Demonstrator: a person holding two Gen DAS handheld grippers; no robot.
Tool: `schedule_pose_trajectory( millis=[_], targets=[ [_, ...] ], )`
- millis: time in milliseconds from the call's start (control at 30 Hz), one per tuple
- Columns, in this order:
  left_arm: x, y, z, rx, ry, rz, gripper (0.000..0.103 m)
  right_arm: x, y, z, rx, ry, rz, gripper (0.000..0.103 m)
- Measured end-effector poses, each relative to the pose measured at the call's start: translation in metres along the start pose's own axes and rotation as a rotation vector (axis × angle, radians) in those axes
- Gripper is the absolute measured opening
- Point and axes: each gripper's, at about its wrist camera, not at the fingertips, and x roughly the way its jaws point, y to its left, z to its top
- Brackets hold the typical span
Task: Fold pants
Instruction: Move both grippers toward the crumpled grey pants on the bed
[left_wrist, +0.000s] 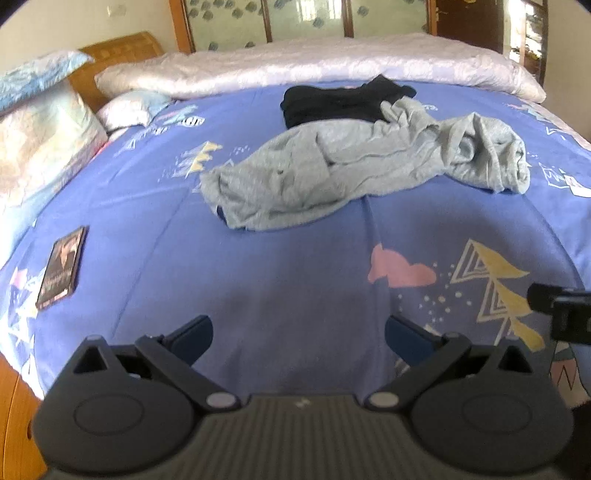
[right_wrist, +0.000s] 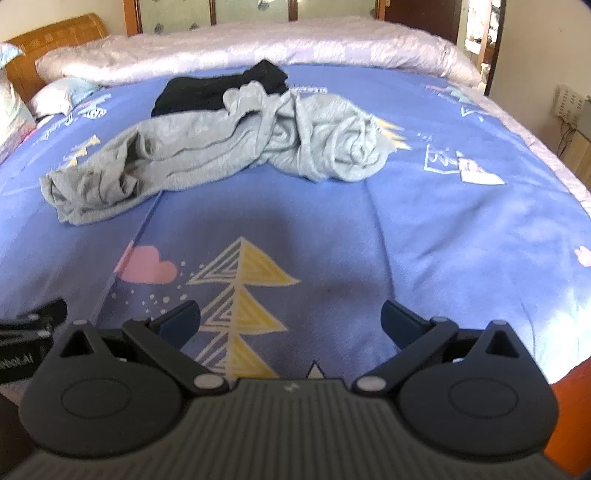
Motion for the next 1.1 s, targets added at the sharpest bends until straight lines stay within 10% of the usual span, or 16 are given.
schedule_pose_trajectory(
  millis=[1100],
  targets=[
    [-0.027, -0.003, -0.032, -0.007, 0.019, 0.101, 0.103, -0.031, -0.017, -0.015, 0.048, -0.155, 0.058, 0.103]
  ],
)
